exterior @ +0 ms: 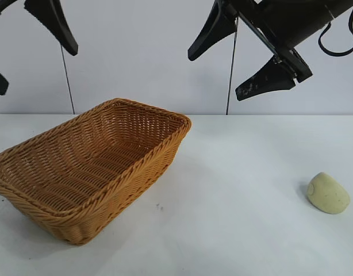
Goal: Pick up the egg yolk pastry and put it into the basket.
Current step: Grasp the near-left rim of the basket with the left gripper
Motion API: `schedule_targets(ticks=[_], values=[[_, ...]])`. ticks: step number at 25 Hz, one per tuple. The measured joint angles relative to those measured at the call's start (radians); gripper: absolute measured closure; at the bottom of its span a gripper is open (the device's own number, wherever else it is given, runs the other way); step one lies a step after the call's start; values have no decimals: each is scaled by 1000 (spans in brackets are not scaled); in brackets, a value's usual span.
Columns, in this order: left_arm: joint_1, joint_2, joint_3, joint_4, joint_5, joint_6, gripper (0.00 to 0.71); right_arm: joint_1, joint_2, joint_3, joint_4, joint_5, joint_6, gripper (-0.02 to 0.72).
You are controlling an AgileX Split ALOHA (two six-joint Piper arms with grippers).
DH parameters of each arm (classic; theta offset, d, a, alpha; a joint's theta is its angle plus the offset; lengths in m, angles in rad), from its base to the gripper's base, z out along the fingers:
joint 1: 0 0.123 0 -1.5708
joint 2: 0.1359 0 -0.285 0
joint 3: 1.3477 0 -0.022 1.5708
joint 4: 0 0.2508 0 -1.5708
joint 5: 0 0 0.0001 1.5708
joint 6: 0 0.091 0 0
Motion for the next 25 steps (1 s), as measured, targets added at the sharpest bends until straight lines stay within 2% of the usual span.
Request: schedule_targets(ticks=[5,8,12,17,25], values=[[0,0,4,126,6,-189,18,0,0,0,0,0,0,8],[-6,0,34,150,34,-268,18,0,0,0,0,-1,0,8],[-66,0,124,162,47,-351,18,0,0,0,0,-1,0,8],[-128,0,236,140,-97,-504,18,0,0,0,0,-1,0,8],[-130,24,309,135,-256,-622,18,0,0,0,0,0,0,8]])
